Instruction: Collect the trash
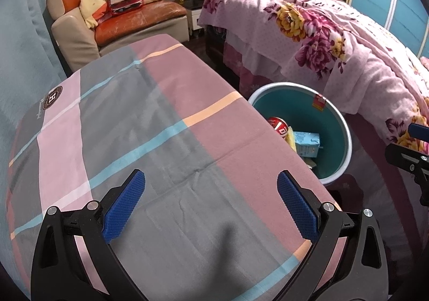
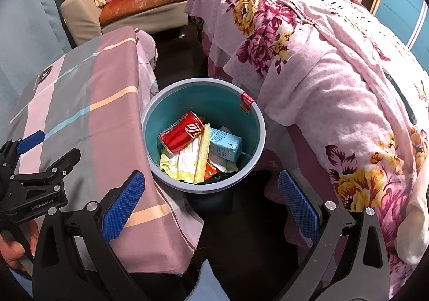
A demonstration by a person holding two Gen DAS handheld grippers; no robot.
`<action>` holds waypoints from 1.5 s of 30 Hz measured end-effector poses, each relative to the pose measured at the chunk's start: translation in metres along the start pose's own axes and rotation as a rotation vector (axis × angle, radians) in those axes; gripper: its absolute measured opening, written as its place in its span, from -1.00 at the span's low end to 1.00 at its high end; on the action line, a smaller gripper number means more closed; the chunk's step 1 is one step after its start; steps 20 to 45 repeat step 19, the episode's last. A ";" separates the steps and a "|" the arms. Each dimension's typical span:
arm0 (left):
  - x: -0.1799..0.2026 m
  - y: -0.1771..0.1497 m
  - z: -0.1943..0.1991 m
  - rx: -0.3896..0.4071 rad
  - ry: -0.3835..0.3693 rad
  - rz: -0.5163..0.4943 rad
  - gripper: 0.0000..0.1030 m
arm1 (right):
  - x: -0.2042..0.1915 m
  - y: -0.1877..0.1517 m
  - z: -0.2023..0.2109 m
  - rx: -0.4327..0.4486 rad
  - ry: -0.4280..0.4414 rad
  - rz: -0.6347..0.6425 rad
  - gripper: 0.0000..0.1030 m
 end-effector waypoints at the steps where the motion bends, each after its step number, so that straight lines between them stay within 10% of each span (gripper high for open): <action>1: 0.000 0.000 0.000 0.002 -0.003 0.000 0.92 | 0.000 0.000 0.000 0.000 0.000 0.000 0.87; 45: -0.011 0.000 0.004 0.000 -0.003 0.031 0.92 | -0.007 0.005 0.005 0.003 -0.043 0.037 0.87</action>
Point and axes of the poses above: each gripper's, at about its wrist camera, not at the fingertips, and z roughly against the way its jaws point, x to its right, y to its top, the point moved 10 cm from there along -z, roughly the way its jaws point, and after that the axes turned 4 degrees about z, right-handed, at the moved point
